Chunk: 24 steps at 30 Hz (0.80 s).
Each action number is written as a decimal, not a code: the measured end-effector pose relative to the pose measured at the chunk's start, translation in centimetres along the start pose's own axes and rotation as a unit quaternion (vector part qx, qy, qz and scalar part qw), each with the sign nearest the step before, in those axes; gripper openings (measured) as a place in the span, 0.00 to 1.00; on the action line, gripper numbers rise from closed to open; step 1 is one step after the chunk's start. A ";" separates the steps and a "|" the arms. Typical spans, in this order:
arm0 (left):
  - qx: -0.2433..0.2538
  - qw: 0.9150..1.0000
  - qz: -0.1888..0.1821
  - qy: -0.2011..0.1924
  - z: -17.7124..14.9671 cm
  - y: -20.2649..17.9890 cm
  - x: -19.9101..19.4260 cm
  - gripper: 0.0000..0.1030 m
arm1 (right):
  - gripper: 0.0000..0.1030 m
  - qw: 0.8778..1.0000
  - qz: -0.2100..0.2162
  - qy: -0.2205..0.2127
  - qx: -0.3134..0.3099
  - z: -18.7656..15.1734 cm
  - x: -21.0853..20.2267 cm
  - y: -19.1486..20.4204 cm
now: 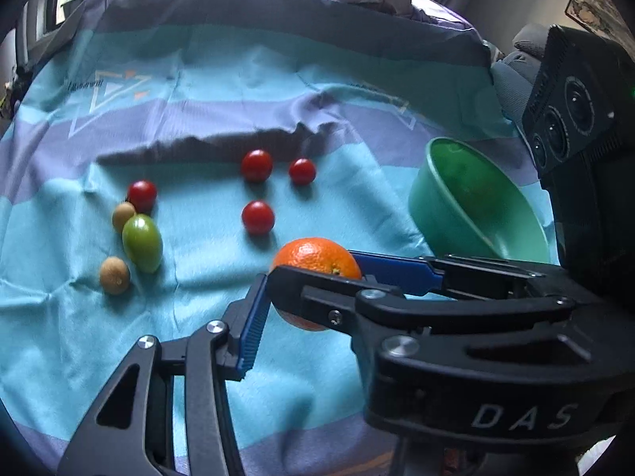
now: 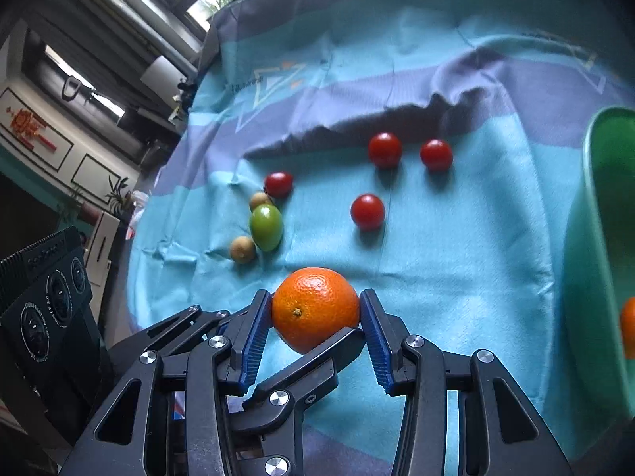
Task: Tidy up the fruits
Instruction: 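Carry the second orange with the right tool over the green bowl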
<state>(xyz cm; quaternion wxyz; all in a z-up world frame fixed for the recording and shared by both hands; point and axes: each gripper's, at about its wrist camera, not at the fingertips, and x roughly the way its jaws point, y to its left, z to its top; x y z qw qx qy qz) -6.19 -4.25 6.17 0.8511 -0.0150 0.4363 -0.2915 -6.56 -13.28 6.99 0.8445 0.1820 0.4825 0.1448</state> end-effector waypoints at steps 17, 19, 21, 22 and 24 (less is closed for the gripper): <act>0.136 0.988 -0.070 -0.012 5.4 -12.9 3.0 0.45 | 0.46 0.982 -0.045 -0.162 0.087 -0.4 -11.9 -8.8; 0.143 0.986 -0.081 -0.004 5.5 -13.8 4.0 0.45 | 0.46 0.980 -0.059 -0.163 0.093 -0.5 -12.3 -9.8; 0.147 0.985 -0.089 0.004 5.6 -14.5 4.9 0.45 | 0.46 0.979 -0.064 -0.163 0.108 -0.6 -12.5 -11.0; 0.149 0.985 -0.092 0.008 5.6 -14.9 5.3 0.45 | 0.46 0.977 -0.065 -0.164 0.117 -0.8 -12.6 -11.5; 0.152 0.983 -0.097 0.019 5.7 -15.6 6.3 0.45 | 0.46 0.975 -0.072 -0.163 0.133 -0.9 -12.5 -12.5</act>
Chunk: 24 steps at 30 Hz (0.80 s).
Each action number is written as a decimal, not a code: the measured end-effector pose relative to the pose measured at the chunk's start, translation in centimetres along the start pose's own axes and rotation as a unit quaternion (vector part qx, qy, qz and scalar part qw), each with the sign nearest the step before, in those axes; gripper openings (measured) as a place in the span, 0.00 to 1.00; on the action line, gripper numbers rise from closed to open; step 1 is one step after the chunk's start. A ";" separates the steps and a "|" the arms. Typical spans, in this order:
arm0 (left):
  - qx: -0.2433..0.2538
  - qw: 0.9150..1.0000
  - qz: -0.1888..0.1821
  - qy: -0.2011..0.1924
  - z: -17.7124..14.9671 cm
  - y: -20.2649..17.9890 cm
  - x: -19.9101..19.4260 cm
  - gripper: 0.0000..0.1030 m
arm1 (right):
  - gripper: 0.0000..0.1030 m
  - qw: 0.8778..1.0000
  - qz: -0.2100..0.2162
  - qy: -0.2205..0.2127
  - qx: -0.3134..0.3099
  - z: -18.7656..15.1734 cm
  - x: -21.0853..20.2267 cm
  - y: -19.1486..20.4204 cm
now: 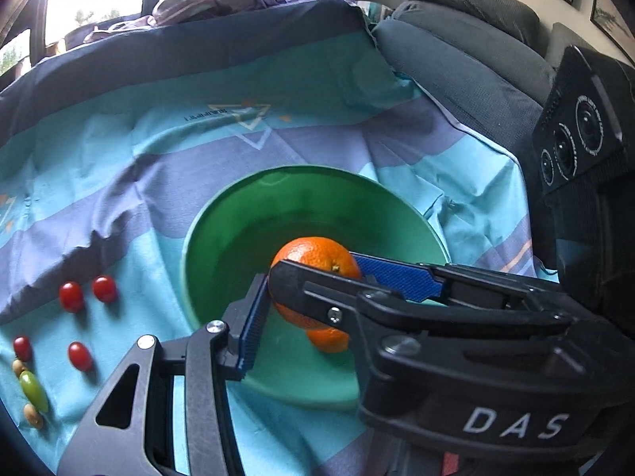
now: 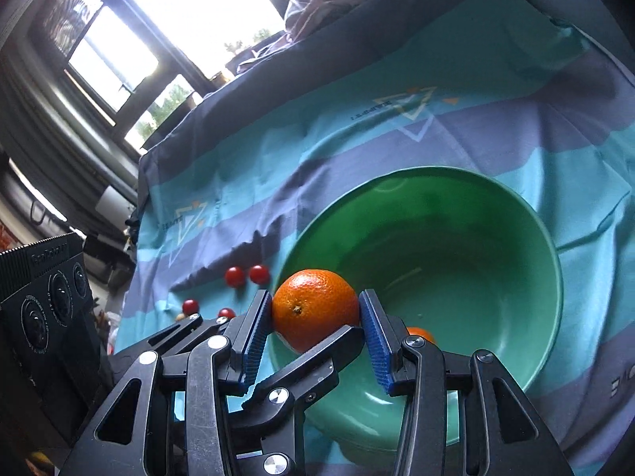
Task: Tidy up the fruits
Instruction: 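Carry the second orange with the right tool over the green bowl, then open the right tool to drop the orange into the bowl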
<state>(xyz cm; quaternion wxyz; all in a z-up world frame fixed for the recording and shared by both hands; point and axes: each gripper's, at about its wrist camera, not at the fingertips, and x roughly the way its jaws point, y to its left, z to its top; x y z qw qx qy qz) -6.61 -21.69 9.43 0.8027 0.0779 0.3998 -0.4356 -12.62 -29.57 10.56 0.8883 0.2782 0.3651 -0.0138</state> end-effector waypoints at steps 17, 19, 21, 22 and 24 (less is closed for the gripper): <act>-0.049 0.998 0.016 -0.026 -1.3 1.6 -2.4 0.68 | 0.61 0.997 -0.067 -0.036 0.019 0.2 -0.6 -1.7; -0.064 0.997 0.025 -0.037 -2.0 2.8 -4.3 0.69 | 0.66 0.996 -0.072 -0.051 0.021 0.3 -1.0 -1.3; -0.079 0.995 0.032 -0.044 -2.9 4.3 -6.1 0.70 | 0.66 0.995 -0.075 -0.058 0.015 0.3 -1.1 -0.7; -0.086 0.994 0.041 -0.047 -3.5 5.2 -7.0 0.70 | 0.66 0.995 -0.077 -0.060 0.011 0.3 -1.2 -0.3; -0.101 0.991 0.072 -0.050 -4.6 6.9 -8.5 0.70 | 0.66 0.995 -0.082 -0.063 -0.004 0.3 -1.1 0.6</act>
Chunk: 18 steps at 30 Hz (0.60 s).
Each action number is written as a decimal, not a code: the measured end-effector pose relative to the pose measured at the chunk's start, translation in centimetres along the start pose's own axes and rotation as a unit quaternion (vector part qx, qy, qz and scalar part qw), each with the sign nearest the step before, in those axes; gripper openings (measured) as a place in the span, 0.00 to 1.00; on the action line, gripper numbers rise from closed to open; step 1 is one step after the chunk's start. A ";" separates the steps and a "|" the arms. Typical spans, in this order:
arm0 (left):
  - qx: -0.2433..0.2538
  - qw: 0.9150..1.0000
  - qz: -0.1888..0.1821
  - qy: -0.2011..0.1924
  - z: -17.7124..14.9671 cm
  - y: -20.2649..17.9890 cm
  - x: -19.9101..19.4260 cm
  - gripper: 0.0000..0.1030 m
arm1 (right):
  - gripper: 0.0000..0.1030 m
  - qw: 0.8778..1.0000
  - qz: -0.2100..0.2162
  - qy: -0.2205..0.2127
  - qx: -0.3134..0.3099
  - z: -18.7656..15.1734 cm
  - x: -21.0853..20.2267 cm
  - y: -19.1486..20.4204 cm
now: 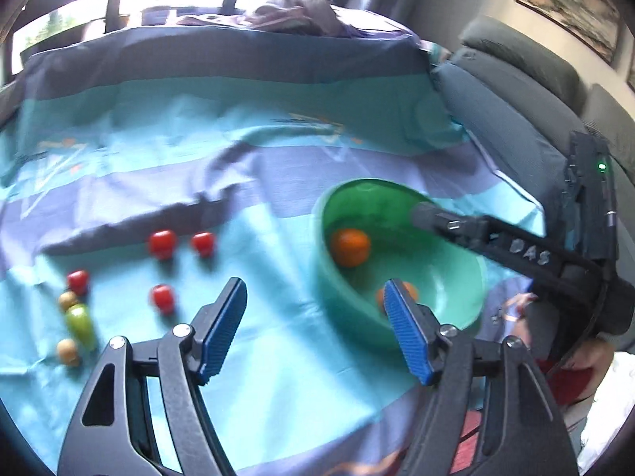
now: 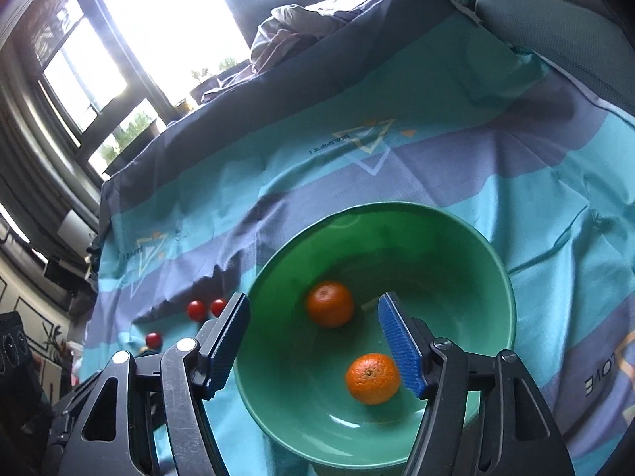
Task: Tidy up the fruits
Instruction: 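Open the right tool to drop the orange into the bowl, then reach the right tool to the green fruit and grasp it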
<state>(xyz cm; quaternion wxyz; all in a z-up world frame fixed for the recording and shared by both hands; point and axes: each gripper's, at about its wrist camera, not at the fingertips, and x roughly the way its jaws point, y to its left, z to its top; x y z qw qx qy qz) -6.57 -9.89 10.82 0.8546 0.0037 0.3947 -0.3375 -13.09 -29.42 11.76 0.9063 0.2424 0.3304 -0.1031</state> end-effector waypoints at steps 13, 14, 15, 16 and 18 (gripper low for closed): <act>-0.172 0.970 0.167 -0.038 -5.1 16.9 -6.4 0.70 | 0.66 0.993 0.046 0.033 -0.100 -2.2 2.0 8.9; -0.178 0.967 0.177 -0.040 -5.2 18.0 -6.7 0.70 | 0.66 0.992 0.054 0.045 -0.105 -2.5 2.6 9.7; -0.185 0.964 0.185 -0.047 -5.3 18.8 -6.9 0.70 | 0.66 0.991 0.060 0.056 -0.107 -2.8 3.1 10.5; -0.198 0.959 0.196 -0.051 -5.4 19.7 -7.1 0.69 | 0.66 0.989 0.066 0.072 -0.108 -3.1 3.9 11.4; -0.222 0.955 0.192 -0.049 -5.6 21.0 -7.3 0.68 | 0.66 0.986 0.073 0.109 -0.106 -3.8 5.6 13.3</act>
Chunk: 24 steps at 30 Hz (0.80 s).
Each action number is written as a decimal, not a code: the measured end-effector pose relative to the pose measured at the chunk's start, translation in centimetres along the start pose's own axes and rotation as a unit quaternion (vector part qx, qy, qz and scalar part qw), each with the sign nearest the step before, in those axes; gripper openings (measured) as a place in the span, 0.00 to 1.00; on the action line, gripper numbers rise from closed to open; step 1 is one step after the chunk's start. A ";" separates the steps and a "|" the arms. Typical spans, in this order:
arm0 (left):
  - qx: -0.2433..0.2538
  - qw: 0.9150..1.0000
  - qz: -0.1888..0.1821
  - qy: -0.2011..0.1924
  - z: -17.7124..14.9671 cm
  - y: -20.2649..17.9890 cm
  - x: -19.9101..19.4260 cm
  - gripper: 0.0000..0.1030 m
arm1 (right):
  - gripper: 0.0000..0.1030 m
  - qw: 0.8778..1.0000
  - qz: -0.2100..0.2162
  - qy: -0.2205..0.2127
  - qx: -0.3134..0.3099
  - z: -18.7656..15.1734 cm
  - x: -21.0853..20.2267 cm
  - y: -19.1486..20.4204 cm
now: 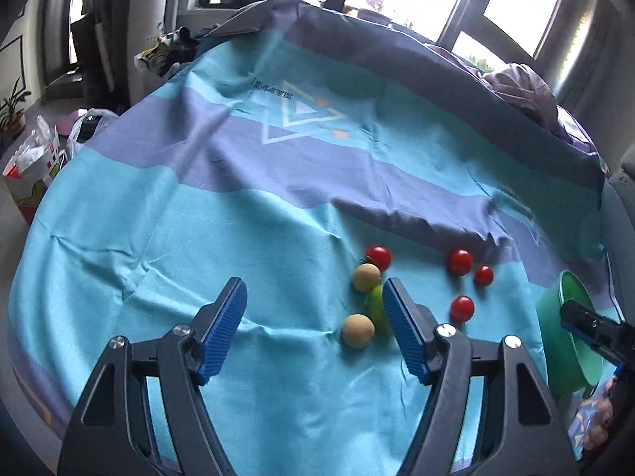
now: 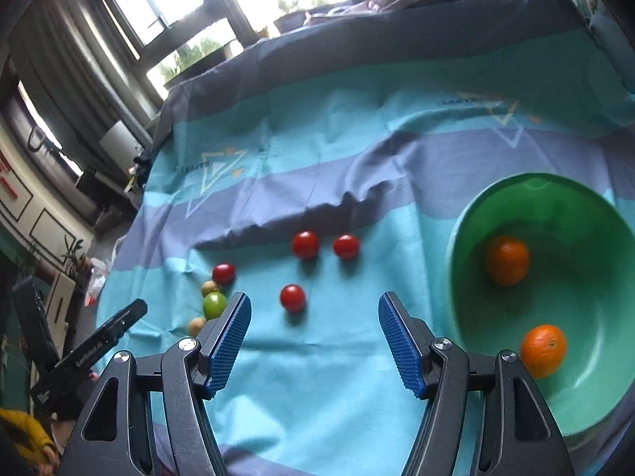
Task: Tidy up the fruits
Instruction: 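Reach the right tool to the green fruit and grasp it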
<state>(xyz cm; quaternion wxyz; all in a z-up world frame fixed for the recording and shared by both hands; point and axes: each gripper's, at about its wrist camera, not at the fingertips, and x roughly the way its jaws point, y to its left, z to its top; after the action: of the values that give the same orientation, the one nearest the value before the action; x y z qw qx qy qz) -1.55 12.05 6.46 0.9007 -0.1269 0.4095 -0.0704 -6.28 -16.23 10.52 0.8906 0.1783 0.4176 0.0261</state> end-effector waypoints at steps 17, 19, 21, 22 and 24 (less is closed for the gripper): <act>-0.026 0.999 -0.033 0.006 0.7 1.9 -0.5 0.67 | 0.37 0.981 0.021 0.172 -0.084 -0.9 14.8 11.4; -0.026 0.999 -0.038 0.008 0.6 1.7 -0.5 0.66 | 0.35 0.981 0.017 0.170 -0.089 -1.0 14.8 11.3; -0.018 0.999 -0.043 0.009 0.5 1.3 -0.5 0.67 | 0.35 0.982 0.019 0.167 -0.083 -1.1 14.3 10.7; -0.013 0.999 -0.044 0.011 0.4 1.1 -0.5 0.66 | 0.35 0.983 0.022 0.167 -0.073 -1.1 13.9 10.2; -0.006 0.999 -0.050 0.016 0.3 0.6 -0.3 0.67 | 0.35 0.983 0.039 0.168 -0.068 -1.2 12.8 9.3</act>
<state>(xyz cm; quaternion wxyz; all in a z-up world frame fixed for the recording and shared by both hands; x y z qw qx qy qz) -1.53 12.78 6.70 0.8886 -0.1514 0.4174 -0.1151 2.05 -4.71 3.57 0.8162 0.1262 0.5512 0.1185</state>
